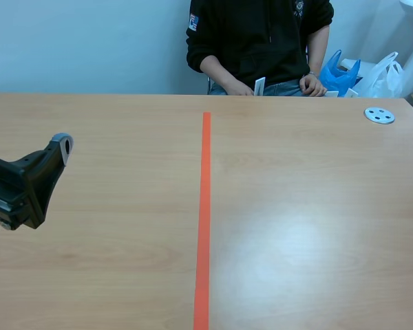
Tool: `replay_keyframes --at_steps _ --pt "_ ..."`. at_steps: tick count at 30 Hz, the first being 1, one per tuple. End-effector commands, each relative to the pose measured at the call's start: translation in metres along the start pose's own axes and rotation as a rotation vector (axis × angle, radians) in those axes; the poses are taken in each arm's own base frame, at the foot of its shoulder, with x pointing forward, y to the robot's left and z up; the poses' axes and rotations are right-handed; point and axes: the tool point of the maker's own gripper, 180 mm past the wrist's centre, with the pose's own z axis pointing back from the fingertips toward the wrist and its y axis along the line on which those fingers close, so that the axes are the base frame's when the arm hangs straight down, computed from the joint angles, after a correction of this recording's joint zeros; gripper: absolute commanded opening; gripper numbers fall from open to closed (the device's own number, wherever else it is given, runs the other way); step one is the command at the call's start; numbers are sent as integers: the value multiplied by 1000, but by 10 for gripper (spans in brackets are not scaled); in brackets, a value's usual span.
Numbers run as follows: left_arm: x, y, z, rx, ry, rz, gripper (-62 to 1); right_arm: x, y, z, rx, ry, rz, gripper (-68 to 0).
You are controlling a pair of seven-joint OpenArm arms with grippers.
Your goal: Sort the leaf by its shape. The table is split by an orange tape line. A compound leaf with several leaflets goes to the left side, a simple leaf with one blade goes to the right side. Return to the home posture when a red brick is placed on the table.
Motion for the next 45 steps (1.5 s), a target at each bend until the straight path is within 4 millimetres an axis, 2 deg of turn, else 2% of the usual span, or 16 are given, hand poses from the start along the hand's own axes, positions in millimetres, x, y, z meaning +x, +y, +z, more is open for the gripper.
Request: replay_keyframes --at_steps 1,41,45 --pt "10 2 -1 10 -34 -4 14 9 -1 -1 5 -27 12 -133" --pt "10 2 -1 10 -34 -4 14 7 -1 -1 7 -22 12 -133" --pt "10 2 -1 10 -34 -4 14 3 4 -2 35 4 15 -133"
